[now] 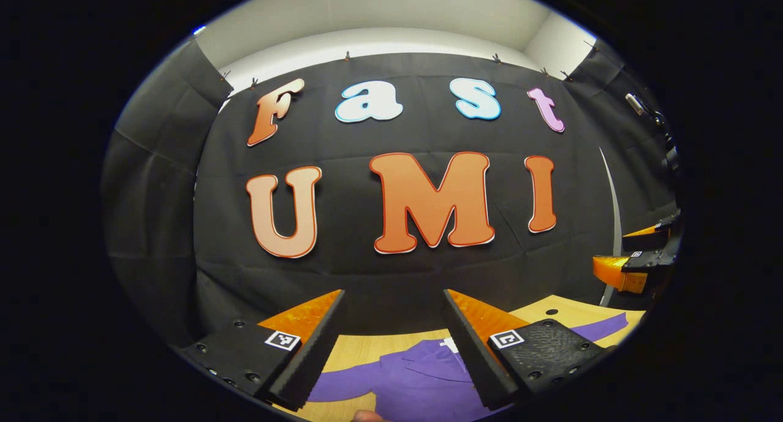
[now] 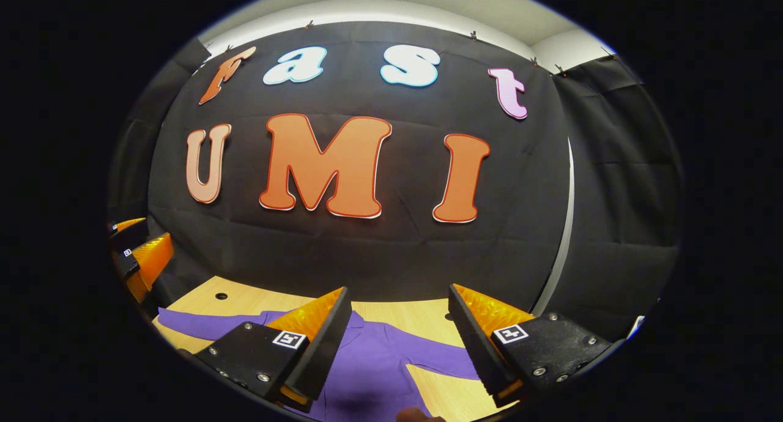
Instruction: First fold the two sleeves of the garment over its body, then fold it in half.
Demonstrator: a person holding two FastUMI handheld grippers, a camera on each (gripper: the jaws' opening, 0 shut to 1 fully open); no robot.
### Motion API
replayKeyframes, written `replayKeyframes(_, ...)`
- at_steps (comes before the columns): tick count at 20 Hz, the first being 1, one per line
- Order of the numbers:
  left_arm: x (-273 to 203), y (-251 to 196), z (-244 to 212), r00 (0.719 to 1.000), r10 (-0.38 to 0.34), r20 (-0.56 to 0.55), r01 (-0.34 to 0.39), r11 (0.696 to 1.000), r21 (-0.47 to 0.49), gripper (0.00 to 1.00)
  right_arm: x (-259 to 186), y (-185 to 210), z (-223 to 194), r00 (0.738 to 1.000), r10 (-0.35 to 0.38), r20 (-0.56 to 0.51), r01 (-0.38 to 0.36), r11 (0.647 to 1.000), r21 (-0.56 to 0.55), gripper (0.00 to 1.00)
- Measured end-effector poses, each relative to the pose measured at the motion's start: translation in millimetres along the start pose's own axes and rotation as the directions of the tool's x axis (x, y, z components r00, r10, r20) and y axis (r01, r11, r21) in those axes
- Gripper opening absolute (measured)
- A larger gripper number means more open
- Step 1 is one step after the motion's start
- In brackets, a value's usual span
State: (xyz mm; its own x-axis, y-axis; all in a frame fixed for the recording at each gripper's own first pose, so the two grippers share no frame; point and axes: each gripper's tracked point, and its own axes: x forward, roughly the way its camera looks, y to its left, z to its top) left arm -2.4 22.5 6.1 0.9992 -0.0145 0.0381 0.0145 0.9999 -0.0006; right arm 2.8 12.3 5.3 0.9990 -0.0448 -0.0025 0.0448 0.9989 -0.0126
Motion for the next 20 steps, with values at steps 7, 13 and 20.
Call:
replayKeyframes(7,1,21,-6,0.997,-0.077,0.004,0.077,0.997,0.005,0.96,-5,1,-8,0.994,-0.105,-0.03,0.105,0.994,0.007,0.95)
replayKeyframes(13,9,37,-11,0.994,-0.106,0.002,0.106,0.994,0.013,0.96,-3,-32,-26,0.973,-0.218,-0.07,0.215,0.976,-0.041,0.95)
replayKeyframes(20,21,9,-10,0.998,-0.058,-0.005,0.058,0.998,0.028,0.96,19,-105,-75,0.947,-0.275,-0.167,0.266,0.961,-0.074,0.95)
